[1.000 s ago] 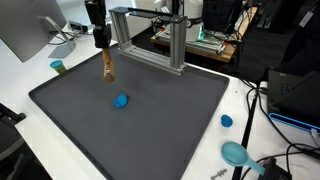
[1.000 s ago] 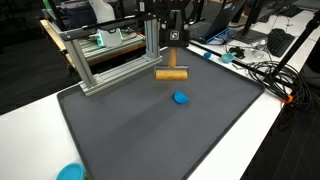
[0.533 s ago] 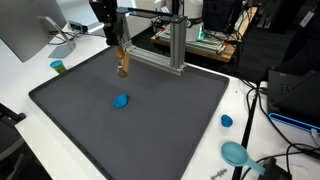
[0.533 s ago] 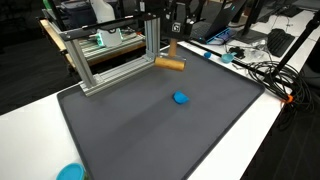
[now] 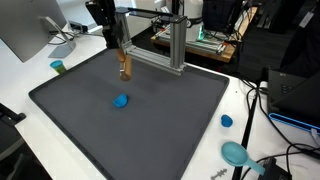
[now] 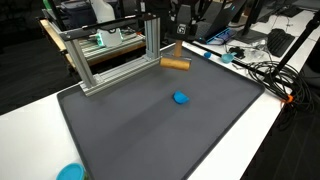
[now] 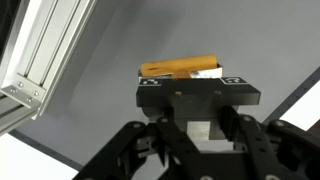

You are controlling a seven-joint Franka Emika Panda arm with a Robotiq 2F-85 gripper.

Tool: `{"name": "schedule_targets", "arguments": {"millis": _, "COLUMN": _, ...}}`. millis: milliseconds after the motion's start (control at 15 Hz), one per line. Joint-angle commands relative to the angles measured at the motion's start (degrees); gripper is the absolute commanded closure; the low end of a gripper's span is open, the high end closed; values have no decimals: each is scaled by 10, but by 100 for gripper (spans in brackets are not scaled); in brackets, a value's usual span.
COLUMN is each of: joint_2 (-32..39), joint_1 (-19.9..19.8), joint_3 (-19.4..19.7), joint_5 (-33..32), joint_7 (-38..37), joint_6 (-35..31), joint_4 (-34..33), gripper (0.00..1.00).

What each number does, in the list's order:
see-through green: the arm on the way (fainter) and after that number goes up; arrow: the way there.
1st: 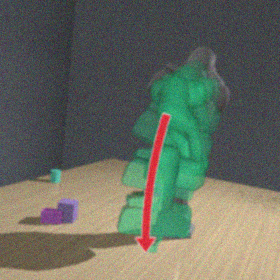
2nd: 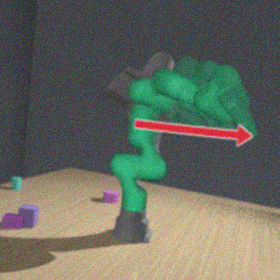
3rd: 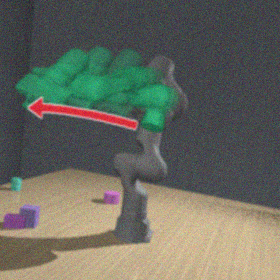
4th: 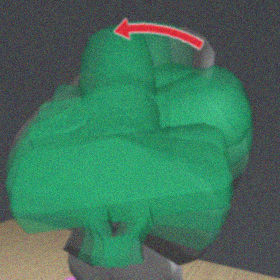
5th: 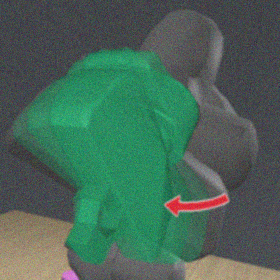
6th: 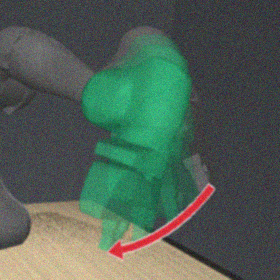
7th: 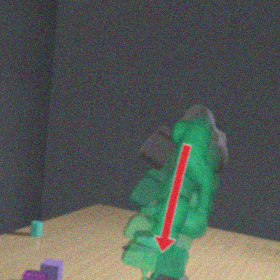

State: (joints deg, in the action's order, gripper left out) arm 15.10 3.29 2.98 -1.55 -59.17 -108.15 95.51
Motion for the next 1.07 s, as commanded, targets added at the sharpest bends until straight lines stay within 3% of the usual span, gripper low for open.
{"name": "schedule_targets", "arguments": {"millis": 0, "joint_2": 26, "joint_1": 8, "joint_3": 2, "joint_5": 17, "joint_7": -115, "joint_6": 2, "joint_4": -32, "gripper": 78}}
{"name": "schedule_targets", "arguments": {"millis": 333, "joint_2": 61, "joint_1": 11, "joint_3": 5, "joint_5": 34, "joint_7": -255, "joint_6": -8, "joint_4": -75, "gripper": 78}}
{"name": "schedule_targets", "arguments": {"millis": 1000, "joint_2": 165, "joint_1": 24, "joint_3": 35, "joint_5": 5, "joint_7": -553, "joint_6": -46, "joint_4": -154, "gripper": 78}}
